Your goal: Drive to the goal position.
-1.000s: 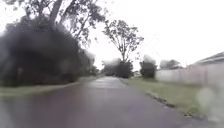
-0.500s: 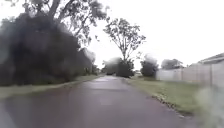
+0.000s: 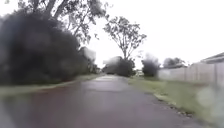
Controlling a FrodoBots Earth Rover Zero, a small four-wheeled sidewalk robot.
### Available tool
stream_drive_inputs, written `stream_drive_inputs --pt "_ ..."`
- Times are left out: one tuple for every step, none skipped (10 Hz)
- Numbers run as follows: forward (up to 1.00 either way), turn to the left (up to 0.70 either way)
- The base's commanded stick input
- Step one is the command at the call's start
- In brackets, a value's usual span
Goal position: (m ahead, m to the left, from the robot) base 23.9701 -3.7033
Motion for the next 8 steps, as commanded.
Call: stream_drive_inputs --pt "0.85 0.0" --pt "0.85 0.0" --pt "0.85 0.0" --pt "0.85 0.0" --pt "0.85 0.0" --pt "0.85 0.0" --pt "0.85 0.0" --pt "0.85 0.0"
